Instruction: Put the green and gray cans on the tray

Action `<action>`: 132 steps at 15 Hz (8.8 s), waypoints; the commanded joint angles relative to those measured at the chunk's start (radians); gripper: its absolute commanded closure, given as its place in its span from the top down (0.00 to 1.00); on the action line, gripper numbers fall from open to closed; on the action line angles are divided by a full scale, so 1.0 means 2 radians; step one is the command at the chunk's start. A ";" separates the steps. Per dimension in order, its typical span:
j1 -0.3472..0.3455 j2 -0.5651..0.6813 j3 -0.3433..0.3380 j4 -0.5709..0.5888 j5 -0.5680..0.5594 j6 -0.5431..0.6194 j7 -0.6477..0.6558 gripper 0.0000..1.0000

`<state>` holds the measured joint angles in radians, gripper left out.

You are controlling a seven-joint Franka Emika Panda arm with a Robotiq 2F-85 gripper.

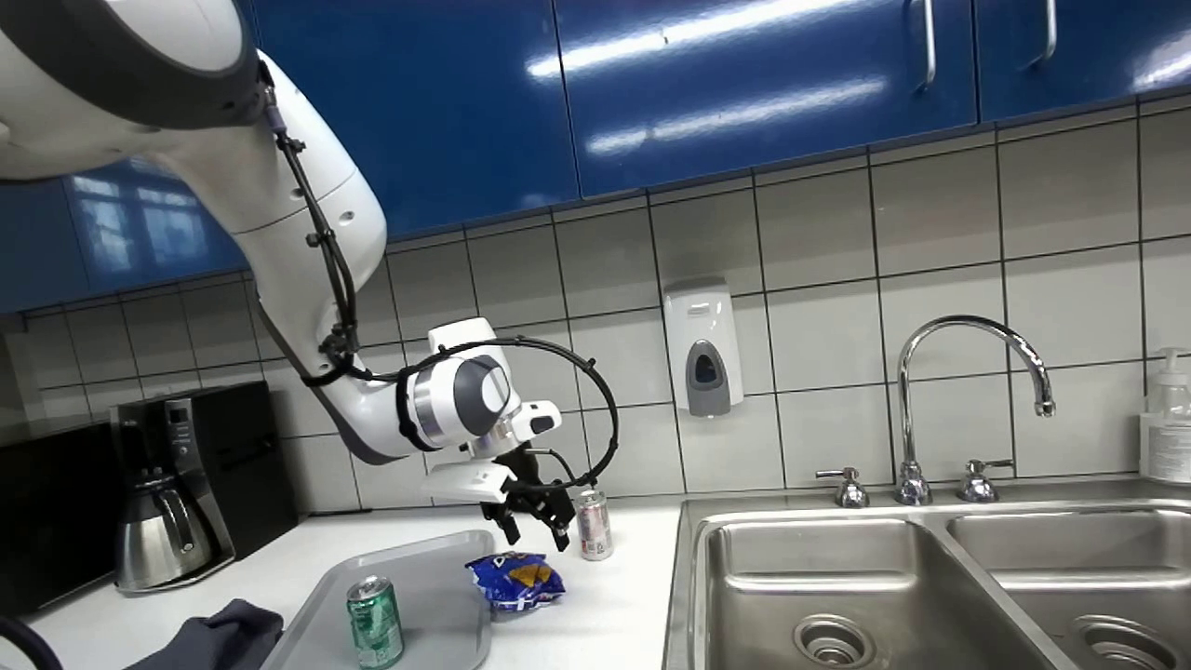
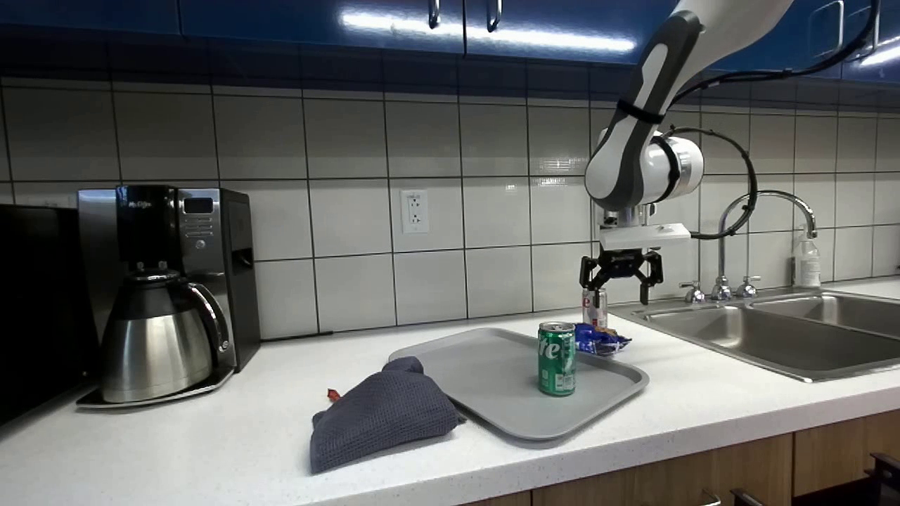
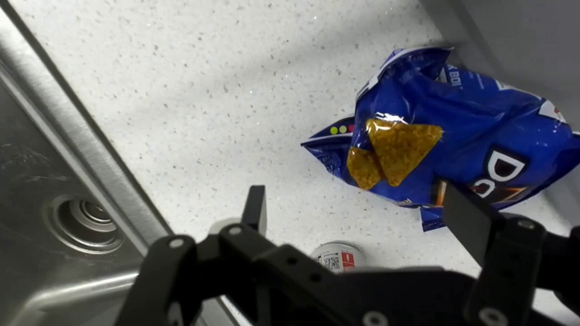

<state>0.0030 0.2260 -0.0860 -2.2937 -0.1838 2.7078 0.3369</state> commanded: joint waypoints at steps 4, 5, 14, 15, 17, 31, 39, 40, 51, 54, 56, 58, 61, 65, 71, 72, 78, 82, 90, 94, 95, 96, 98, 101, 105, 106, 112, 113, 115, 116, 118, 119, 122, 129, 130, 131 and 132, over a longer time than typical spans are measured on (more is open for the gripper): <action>-0.009 0.057 -0.001 0.072 0.047 -0.003 -0.046 1.00; -0.010 0.064 -0.001 0.080 0.051 -0.004 -0.050 1.00; -0.019 0.121 0.000 0.153 0.076 -0.017 -0.078 1.00; -0.020 0.126 0.000 0.159 0.077 -0.017 -0.080 1.00; -0.022 0.134 -0.001 0.172 0.077 -0.018 -0.083 1.00; -0.027 0.195 -0.001 0.255 0.077 -0.037 -0.089 1.00; -0.027 0.216 -0.004 0.286 0.075 -0.047 -0.090 1.00; -0.028 0.219 -0.003 0.289 0.076 -0.046 -0.093 0.75; -0.028 0.226 0.003 0.295 0.073 -0.032 -0.120 0.41; -0.026 0.217 0.001 0.287 0.071 -0.026 -0.119 0.41; -0.025 0.214 0.002 0.284 0.071 -0.024 -0.120 0.41; -0.024 0.211 0.002 0.281 0.070 -0.022 -0.120 0.41; -0.023 0.205 0.002 0.278 0.069 -0.016 -0.122 0.41; -0.022 0.198 0.003 0.273 0.069 -0.009 -0.126 0.41; -0.011 0.197 0.005 0.275 0.066 0.002 -0.129 0.41; -0.008 0.196 0.005 0.274 0.065 0.004 -0.130 0.41; 0.005 0.190 0.009 0.272 0.062 0.011 -0.133 0.41; 0.012 0.183 0.011 0.270 0.060 0.016 -0.137 0.41; 0.010 0.165 0.033 0.262 0.067 0.008 -0.162 0.41; 0.003 0.153 0.053 0.248 0.075 0.003 -0.183 0.41; 0.001 0.151 0.057 0.243 0.076 0.002 -0.188 0.41; 0.002 0.148 0.059 0.238 0.076 0.002 -0.191 0.41; 0.000 0.142 0.065 0.227 0.077 0.002 -0.198 0.41; -0.001 0.132 0.070 0.211 0.077 0.003 -0.206 0.41; 0.001 0.107 0.073 0.190 0.074 -0.003 -0.211 0.41; 0.002 0.102 0.074 0.185 0.075 -0.004 -0.212 0.41; 0.007 0.077 0.081 0.161 0.076 -0.012 -0.219 0.41; 0.006 0.075 0.085 0.158 0.078 -0.016 -0.223 0.41; 0.007 0.074 0.091 0.153 0.079 -0.023 -0.229 0.41; 0.008 0.074 0.094 0.150 0.079 -0.025 -0.231 0.41; 0.009 0.076 0.098 0.144 0.077 -0.026 -0.237 0.41; 0.011 0.076 0.098 0.141 0.074 -0.025 -0.237 0.41; 0.017 0.078 0.100 0.131 0.068 -0.023 -0.243 0.41; 0.032 0.081 0.102 0.118 0.054 -0.019 -0.261 0.41; 0.035 0.081 0.102 0.116 0.052 -0.018 -0.264 0.41; 0.038 0.082 0.102 0.113 0.048 -0.018 -0.266 0.41; 0.041 0.083 0.102 0.112 0.045 -0.018 -0.268 0.41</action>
<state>0.0785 0.4196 0.1121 -2.0450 -0.0698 2.6856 -0.1722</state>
